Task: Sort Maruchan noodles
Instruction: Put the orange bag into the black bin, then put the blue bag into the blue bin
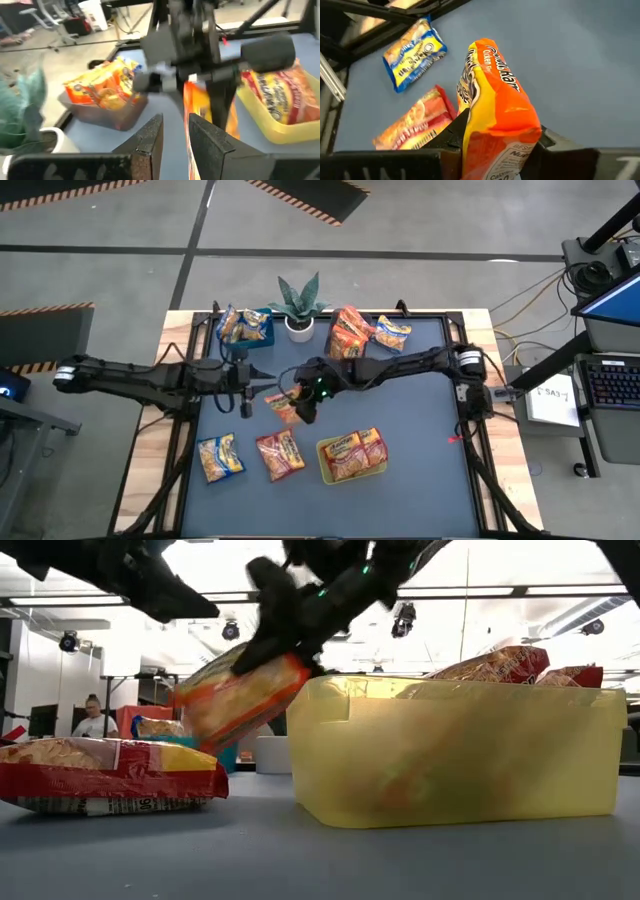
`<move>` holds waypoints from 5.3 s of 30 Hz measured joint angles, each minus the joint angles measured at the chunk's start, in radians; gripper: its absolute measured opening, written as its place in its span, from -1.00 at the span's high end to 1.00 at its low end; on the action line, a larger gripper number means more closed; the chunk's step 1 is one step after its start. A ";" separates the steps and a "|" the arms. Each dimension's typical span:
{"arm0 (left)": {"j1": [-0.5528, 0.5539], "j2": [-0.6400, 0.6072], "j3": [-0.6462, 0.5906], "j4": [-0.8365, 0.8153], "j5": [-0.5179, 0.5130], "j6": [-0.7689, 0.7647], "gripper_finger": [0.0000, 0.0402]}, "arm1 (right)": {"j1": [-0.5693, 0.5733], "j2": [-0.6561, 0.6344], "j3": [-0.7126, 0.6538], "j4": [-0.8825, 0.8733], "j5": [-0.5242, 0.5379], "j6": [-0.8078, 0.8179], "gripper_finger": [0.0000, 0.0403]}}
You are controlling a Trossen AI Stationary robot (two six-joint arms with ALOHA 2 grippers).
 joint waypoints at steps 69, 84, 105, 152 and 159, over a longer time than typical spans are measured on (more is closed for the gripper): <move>0.000 0.005 -0.046 0.014 -0.121 -0.001 0.63 | -0.327 0.053 0.592 -1.089 0.294 -0.533 0.53; 0.000 0.005 -0.047 0.007 -0.121 -0.012 0.63 | -0.319 0.105 0.447 -0.978 0.270 -0.530 0.96; -0.035 0.016 -0.048 0.094 -0.004 -0.350 0.63 | -0.232 -0.107 0.268 -0.766 0.262 -0.570 0.96; -0.600 0.571 0.409 -1.017 0.268 -1.132 0.81 | -0.159 -0.768 -0.656 0.264 0.161 -0.680 0.96; -0.590 0.563 0.315 -1.080 0.299 -1.214 0.67 | -0.159 -0.768 -0.656 0.258 0.160 -0.678 0.96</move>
